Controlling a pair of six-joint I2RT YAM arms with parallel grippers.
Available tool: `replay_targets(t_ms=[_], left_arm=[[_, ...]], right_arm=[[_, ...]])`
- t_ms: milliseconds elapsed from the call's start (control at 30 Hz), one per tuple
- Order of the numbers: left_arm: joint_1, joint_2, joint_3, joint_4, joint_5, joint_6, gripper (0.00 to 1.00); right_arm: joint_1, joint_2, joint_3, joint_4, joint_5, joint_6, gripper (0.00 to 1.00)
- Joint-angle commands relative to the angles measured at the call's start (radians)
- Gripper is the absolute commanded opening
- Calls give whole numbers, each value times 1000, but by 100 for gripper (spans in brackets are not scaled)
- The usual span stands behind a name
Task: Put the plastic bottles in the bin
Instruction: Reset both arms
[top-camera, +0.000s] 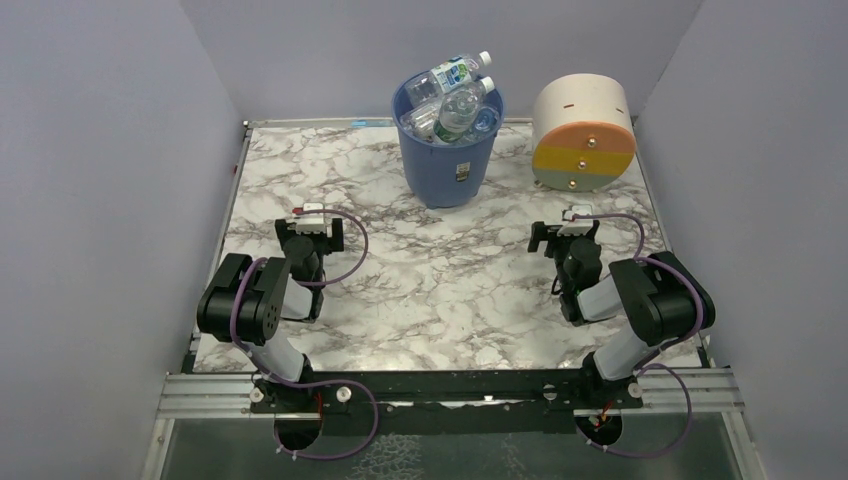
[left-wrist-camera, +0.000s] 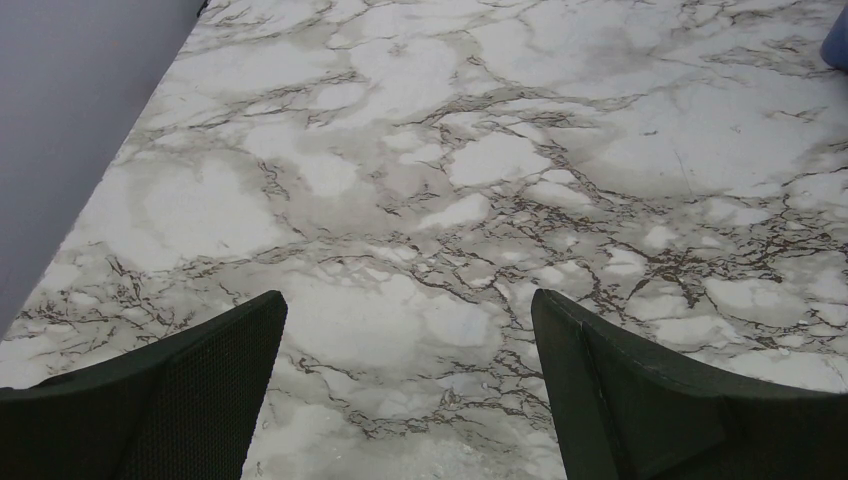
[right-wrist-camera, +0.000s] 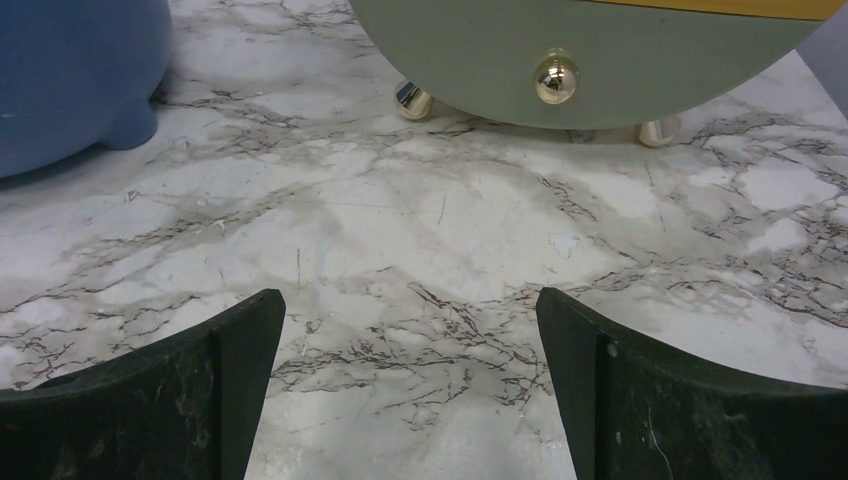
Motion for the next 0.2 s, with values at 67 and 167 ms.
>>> replay_targets(t_ms=[67,167], left_arm=[[7,8,19,-3,33,-11,99],[7,4,14,-2,34,-11,99]], right_arm=[[-5,3,12,29,-19,1,99],[-5,2,12,29,-20,1,99]])
